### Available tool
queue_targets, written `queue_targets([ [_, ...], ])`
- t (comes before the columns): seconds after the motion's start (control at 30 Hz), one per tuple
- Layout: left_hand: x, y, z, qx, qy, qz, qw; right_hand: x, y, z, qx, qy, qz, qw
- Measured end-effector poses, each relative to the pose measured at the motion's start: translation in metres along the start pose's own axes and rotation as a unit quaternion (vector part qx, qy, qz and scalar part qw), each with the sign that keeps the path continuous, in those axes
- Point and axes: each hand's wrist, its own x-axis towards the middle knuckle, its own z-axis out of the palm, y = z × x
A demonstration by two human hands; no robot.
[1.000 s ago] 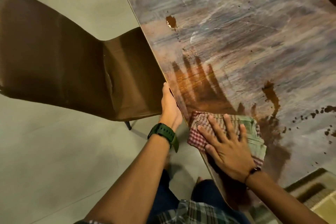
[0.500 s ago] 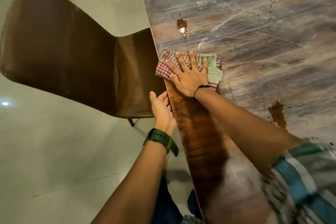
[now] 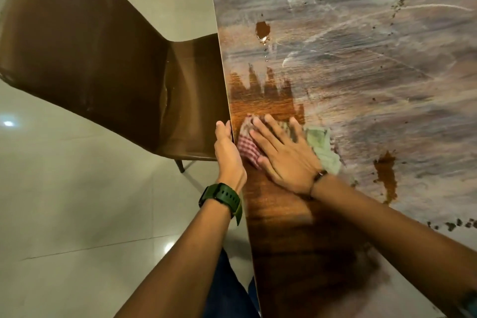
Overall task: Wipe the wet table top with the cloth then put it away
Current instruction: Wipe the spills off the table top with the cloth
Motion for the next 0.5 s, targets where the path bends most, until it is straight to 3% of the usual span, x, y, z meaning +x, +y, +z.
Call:
queue_targets([
  [0.1,0.0,-0.006,0.002,0.041,0.021,0.025,0.999,0.077,0.008,-0.01,0.007,0.006,0.018,1.0],
  [0.2,-0.004,-0.006,0.006,0.162,0.054,0.03,0.985,0.14,0.022,-0.02,0.015,0.005,0.071,0.997],
  [0.27,-0.011,-0.006,0.011,0.25,0.056,0.104,0.961,0.158,0.025,-0.023,0.025,0.003,0.107,0.994],
  [0.4,-0.025,-0.014,0.017,0.342,0.029,0.277,0.898,0.101,0.01,-0.012,-0.005,-0.023,0.046,0.999],
  [0.5,-0.02,-0.019,0.016,0.355,0.042,0.309,0.881,0.036,0.002,0.002,-0.022,-0.003,0.006,1.0],
])
